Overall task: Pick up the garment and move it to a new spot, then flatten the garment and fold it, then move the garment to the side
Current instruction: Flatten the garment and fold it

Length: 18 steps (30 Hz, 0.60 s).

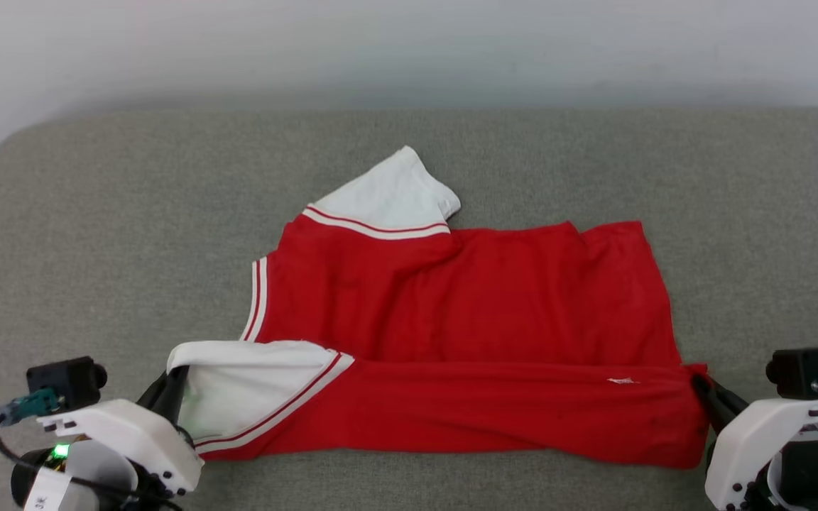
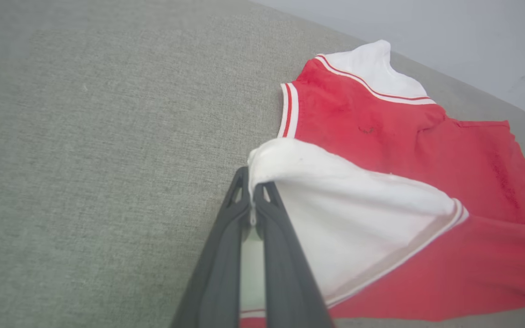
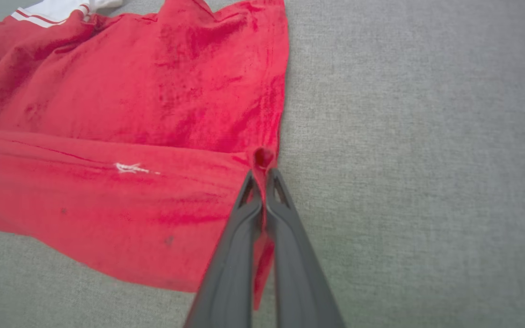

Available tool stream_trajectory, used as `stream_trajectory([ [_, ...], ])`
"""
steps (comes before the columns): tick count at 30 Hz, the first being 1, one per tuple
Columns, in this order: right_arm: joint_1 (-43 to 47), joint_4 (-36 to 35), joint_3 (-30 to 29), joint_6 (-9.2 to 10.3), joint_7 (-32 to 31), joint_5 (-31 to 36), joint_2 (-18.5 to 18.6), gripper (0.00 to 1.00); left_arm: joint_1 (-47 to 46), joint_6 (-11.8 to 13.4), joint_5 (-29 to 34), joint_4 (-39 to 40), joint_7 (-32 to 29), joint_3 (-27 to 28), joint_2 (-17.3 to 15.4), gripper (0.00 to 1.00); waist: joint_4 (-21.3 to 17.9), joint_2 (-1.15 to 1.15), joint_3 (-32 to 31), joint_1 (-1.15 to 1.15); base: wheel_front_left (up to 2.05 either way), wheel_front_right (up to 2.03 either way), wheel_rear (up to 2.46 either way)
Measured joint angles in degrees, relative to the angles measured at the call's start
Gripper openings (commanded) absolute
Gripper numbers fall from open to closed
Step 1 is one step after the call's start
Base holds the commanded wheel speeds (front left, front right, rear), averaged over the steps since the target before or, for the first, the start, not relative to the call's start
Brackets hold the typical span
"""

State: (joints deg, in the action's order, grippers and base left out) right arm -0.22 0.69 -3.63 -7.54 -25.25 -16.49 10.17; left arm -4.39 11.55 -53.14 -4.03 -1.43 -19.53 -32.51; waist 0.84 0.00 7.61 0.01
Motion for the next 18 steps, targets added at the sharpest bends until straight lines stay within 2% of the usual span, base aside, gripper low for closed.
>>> stream_trajectory([
  [6, -3.8, 7.1, 2.0, 0.01, 3.0, -0.6, 0.6, 0.0, -4.9, -3.5, -0.4, -7.1, -2.6, -3.0, 2.0, 0.0, 0.0, 0.0, 4.4, 0.0, 0.0, 0.0, 0.0],
  [12, -6.0, 12.0, 4.0, 0.01, 5.6, -1.0, 1.2, 0.0, -6.9, -5.8, -0.9, -11.4, -4.5, -4.8, 2.9, 0.0, -0.4, 0.0, 5.5, 0.0, 0.0, 0.0, 0.0],
  [13, -6.4, 12.7, 4.5, 0.01, 6.0, -1.1, 1.4, 0.15, -7.2, -6.2, -1.0, -12.1, -4.8, -5.2, 3.1, 0.0, -0.4, 0.0, 5.5, 0.0, 0.0, 0.0, 0.0],
  [14, -6.7, 13.4, 5.0, 0.01, 6.6, -1.1, 1.6, 0.43, -7.6, -6.5, -1.0, -12.8, -4.9, -5.3, 3.3, 0.03, -0.4, 0.0, 5.5, 0.0, 0.0, 0.0, 0.0],
  [15, -6.9, 14.1, 5.3, 0.01, 7.6, -1.4, 1.6, 1.0, -7.9, -6.8, -1.0, -13.3, -4.9, -5.5, 3.5, 0.4, -0.4, 0.0, 5.3, 0.0, 0.0, 0.0, 0.0],
  [16, -7.1, 14.7, 5.7, 0.01, 8.4, -1.9, 1.6, 1.0, -8.1, -6.9, -1.0, -14.0, -4.8, -5.5, 3.7, 0.78, -0.4, 0.0, 5.1, -0.01, 0.0, 0.0, 0.0],
  [17, -7.1, 15.2, 6.3, 0.03, 9.3, -2.0, 1.8, 1.0, -8.2, -6.9, -1.0, -14.5, -4.4, -5.6, 3.9, 1.0, -0.4, 0.0, 4.8, 0.0, 0.0, 0.0, 0.0],
  [18, -7.1, 15.5, 6.2, 0.02, 12.9, -2.5, 1.5, 1.0, -8.3, -6.9, -0.7, -15.4, -3.7, -5.6, 4.2, 1.0, -0.4, 0.0, 4.1, 0.0, 0.0, 0.0, 0.0],
])
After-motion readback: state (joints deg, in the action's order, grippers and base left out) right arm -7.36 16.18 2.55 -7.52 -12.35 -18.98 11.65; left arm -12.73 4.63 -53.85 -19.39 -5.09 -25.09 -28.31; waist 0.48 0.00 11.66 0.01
